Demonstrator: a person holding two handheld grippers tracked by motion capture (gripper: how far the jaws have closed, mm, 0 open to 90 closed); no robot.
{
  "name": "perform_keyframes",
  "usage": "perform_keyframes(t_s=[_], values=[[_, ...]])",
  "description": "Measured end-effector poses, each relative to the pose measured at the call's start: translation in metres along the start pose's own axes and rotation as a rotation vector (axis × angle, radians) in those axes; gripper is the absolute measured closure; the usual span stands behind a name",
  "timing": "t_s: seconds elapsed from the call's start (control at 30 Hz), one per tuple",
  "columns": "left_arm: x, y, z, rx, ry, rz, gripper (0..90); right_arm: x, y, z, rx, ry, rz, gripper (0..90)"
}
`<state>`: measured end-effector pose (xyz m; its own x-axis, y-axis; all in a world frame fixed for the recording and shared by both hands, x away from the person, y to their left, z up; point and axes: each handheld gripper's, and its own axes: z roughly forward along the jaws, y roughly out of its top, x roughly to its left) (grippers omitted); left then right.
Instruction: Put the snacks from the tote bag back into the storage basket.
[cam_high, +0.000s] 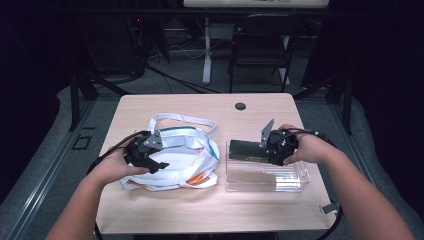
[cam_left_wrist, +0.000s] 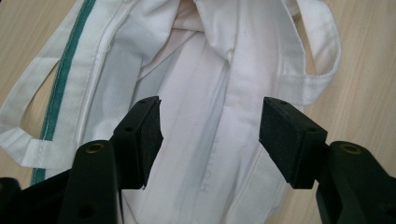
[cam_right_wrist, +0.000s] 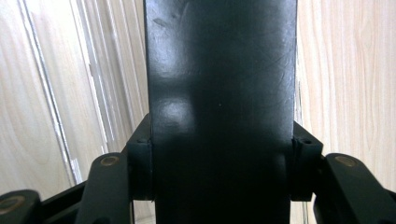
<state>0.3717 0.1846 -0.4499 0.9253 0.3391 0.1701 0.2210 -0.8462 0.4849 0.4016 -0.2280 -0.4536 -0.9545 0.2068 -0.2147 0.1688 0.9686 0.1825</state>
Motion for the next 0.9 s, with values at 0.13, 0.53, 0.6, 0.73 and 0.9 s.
perform_keyframes(t_s=[0.13,0.53,0.6,0.73,0.9], values=[[0.000,0.000,0.000,-0.001,0.000,0.001,39.0,-0.001,-0.001,0.003,-0.001,0.004,0.004,42.4],[0.001,-0.003,0.003,-0.003,-0.003,-0.008,39.0,-0.002,-0.002,0.016,0.019,0.009,0.000,42.4],[0.001,-0.003,0.003,0.004,-0.004,-0.003,39.0,-0.002,-0.002,0.019,0.022,0.012,0.002,42.3],[0.001,-0.004,0.004,0.001,-0.004,-0.008,39.0,-0.004,-0.003,0.022,0.018,0.009,0.010,42.3],[0.001,-0.005,0.006,0.005,-0.006,-0.008,39.0,-0.005,-0.004,0.031,0.034,0.009,0.012,42.3]])
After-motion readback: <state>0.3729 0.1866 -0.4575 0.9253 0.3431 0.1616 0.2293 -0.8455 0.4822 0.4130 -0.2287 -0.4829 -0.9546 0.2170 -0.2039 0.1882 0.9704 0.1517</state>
